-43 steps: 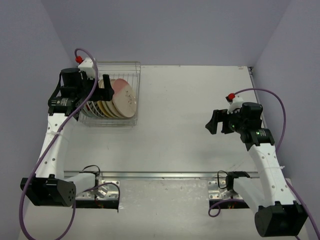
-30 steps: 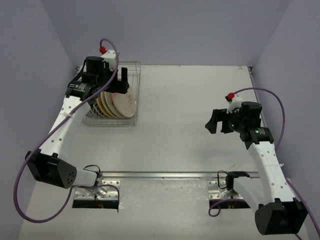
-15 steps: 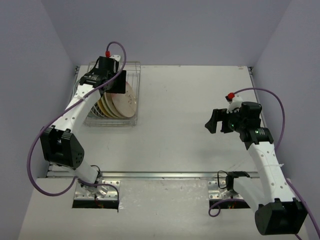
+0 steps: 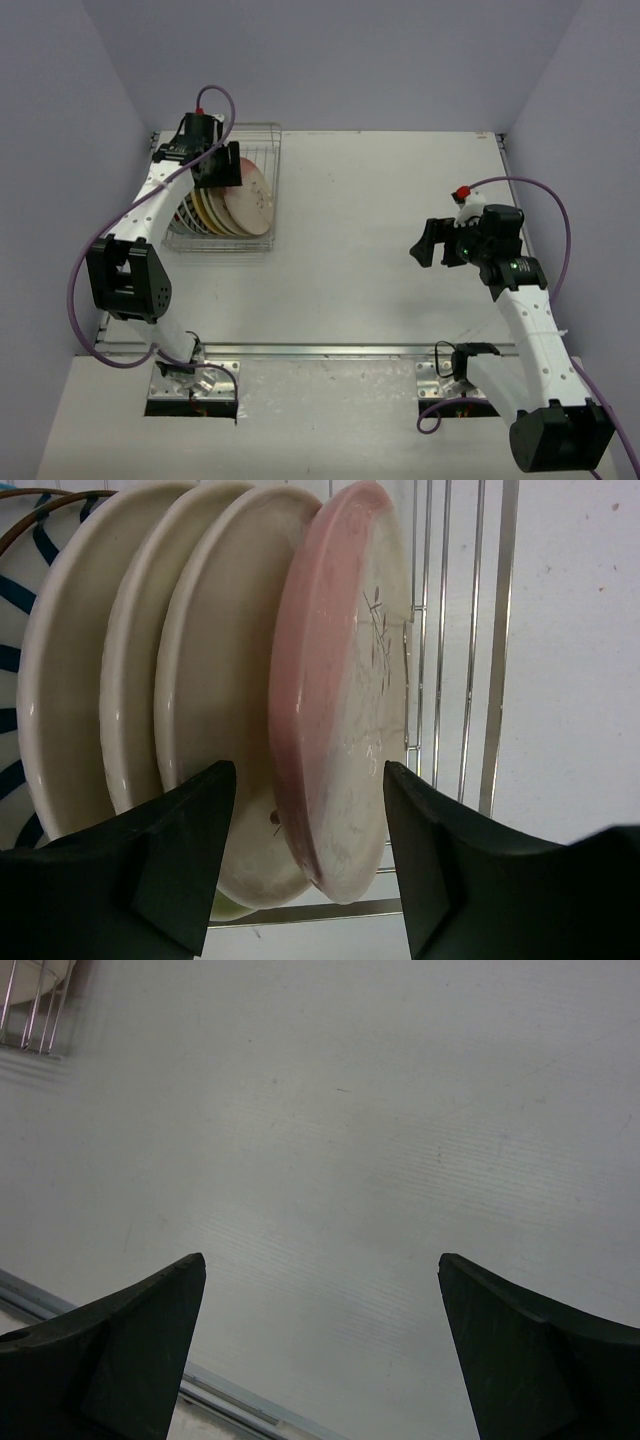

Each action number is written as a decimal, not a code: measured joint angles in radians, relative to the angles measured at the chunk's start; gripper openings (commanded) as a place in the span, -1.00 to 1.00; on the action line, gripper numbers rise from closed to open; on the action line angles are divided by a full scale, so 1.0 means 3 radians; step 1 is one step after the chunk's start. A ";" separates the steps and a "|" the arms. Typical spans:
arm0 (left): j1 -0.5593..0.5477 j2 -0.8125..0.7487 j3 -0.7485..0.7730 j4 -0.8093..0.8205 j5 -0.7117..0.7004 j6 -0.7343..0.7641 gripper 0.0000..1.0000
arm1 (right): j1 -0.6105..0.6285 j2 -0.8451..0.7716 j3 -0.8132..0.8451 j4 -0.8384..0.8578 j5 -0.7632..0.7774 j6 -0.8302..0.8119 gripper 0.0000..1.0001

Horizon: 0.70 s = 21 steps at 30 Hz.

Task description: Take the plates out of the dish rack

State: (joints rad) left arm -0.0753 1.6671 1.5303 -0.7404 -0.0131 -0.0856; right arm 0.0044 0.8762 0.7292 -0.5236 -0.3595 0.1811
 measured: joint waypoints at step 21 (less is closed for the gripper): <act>0.0155 0.0086 -0.0094 0.0132 0.0608 -0.0260 -0.01 | 0.0000 -0.0001 -0.0036 0.0025 -0.0031 0.0081 0.98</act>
State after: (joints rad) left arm -0.0287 1.6928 1.5022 -0.7010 0.1693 -0.1637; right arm 0.0044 0.8760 0.7183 -0.5159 -0.3687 0.2053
